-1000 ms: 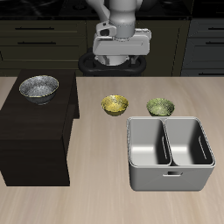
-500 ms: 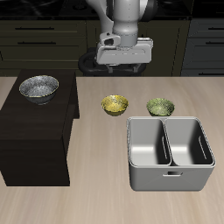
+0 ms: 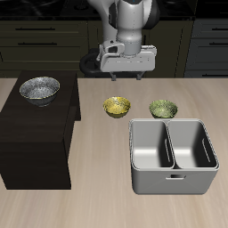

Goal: Stack the yellow bowl on the black bowl

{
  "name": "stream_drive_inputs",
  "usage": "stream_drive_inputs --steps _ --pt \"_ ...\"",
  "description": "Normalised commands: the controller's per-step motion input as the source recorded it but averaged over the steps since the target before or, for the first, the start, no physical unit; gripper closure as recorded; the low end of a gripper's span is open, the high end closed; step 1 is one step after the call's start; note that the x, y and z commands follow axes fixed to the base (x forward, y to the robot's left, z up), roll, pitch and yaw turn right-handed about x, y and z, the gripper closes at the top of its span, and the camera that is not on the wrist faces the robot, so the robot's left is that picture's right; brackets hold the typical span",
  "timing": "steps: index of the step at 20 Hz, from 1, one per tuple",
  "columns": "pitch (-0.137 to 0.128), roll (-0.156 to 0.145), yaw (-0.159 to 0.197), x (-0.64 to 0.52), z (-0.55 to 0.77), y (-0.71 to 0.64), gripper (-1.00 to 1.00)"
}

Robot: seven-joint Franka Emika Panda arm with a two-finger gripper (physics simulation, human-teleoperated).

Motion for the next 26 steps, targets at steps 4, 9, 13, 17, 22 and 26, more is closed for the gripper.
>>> stream_drive_inputs --steps 4,9,13,17,22,26 --pt "0.016 -0.014 -0.074 0.04 -0.10 -0.03 -1.00" --pt "0.017 0.009 -0.049 0.00 -0.13 0.04 -1.00" --pt "0.014 -0.006 -0.031 0.04 -0.10 -0.02 -1.00" --pt "0.008 -0.008 -0.029 0.05 -0.10 -0.02 -1.00" --pt "0.008 0.003 -0.048 0.02 -0.09 0.00 -1.00" --pt "0.008 -0.002 -0.039 0.01 -0.10 0.00 -1.00"
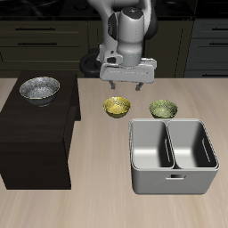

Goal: Stack the yellow bowl on the black bowl

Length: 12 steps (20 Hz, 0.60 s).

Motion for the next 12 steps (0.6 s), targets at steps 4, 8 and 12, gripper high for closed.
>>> stream_drive_inputs --steps 4,8,12 --pt "0.027 0.009 -0.034 0.07 -0.17 0.02 -1.00" --pt "0.003 0.009 -0.039 0.00 -0.10 0.01 -1.00" --pt "0.009 -0.020 -0.041 0.00 -0.14 -0.06 -1.00"
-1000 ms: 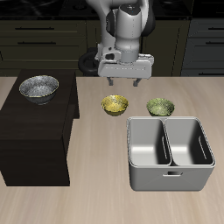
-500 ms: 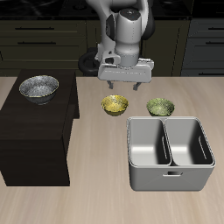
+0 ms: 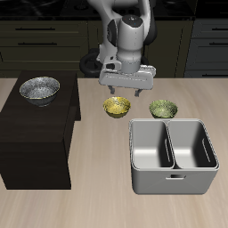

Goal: Stack the yellow bowl on the black bowl

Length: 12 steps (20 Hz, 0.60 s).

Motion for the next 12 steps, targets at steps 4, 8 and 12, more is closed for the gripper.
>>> stream_drive_inputs --steps 4,8,12 --pt "0.015 -0.016 -0.019 0.02 -0.12 -0.03 -1.00" --pt "0.032 0.017 0.005 0.02 -0.17 0.05 -1.00" --pt "0.030 0.025 -0.013 0.00 -0.12 0.04 -1.00"
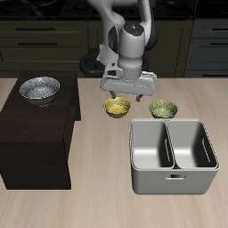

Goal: Stack the yellow bowl on the black bowl

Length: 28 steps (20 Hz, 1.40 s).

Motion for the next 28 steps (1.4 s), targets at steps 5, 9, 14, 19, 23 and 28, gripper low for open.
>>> stream_drive_inputs --steps 5,9,14,19,23,28 --pt "0.008 0.004 0.004 0.01 -0.08 0.02 -1.00" --pt "0.055 0.012 0.006 0.10 -0.17 0.02 -1.00" --pt "0.034 0.003 -0.003 0.06 -0.14 0.02 -1.00" --pt "0.050 0.035 0.001 -0.01 -0.16 0.06 -1.00" --pt "0.008 -0.006 0.021 -0.04 -0.08 -0.02 1.00" --pt "-0.007 0.011 -0.006 -0.02 0.07 -0.02 1.00"
